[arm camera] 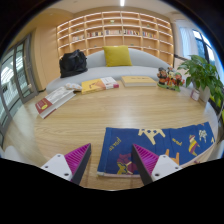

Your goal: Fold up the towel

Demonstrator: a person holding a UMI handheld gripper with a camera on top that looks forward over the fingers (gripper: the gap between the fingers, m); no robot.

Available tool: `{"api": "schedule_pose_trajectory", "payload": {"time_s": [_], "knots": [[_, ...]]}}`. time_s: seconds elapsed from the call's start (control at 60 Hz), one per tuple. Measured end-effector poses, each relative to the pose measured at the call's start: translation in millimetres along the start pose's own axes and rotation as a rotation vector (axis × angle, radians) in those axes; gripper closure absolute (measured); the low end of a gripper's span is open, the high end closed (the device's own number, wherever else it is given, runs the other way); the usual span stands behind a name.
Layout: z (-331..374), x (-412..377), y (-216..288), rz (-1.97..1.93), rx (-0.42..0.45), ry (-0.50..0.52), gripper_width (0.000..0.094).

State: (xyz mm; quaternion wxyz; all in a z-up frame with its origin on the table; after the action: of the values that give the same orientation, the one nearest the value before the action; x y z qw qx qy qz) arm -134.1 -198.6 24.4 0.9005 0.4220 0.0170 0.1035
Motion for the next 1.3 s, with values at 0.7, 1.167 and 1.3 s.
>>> {"api": "schedule_pose_trajectory", "payload": {"time_s": [0.7,1.167,1.3], "knots": [[34.2,-48.6,77.2,-0.058,0.13,0.18,0.0923],[53.4,190.6,70.8,-0.144,0.155,-0.002,0.0902],[45.2,260.1,18.2,-0.14,0.054,-0.104,0.0441]]}}
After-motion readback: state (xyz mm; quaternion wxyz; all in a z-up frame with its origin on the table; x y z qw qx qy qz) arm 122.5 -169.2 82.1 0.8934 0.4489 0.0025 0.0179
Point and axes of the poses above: the point between the fingertips, and its own axes, seen from behind it with the camera up: x to the right, y up, z backward, against the way the camera looks, the point moved 5 cm from there along z, backward, against the way the camera looks, and after that the axes turned 8 degrees about z, right-handed, at the moved point
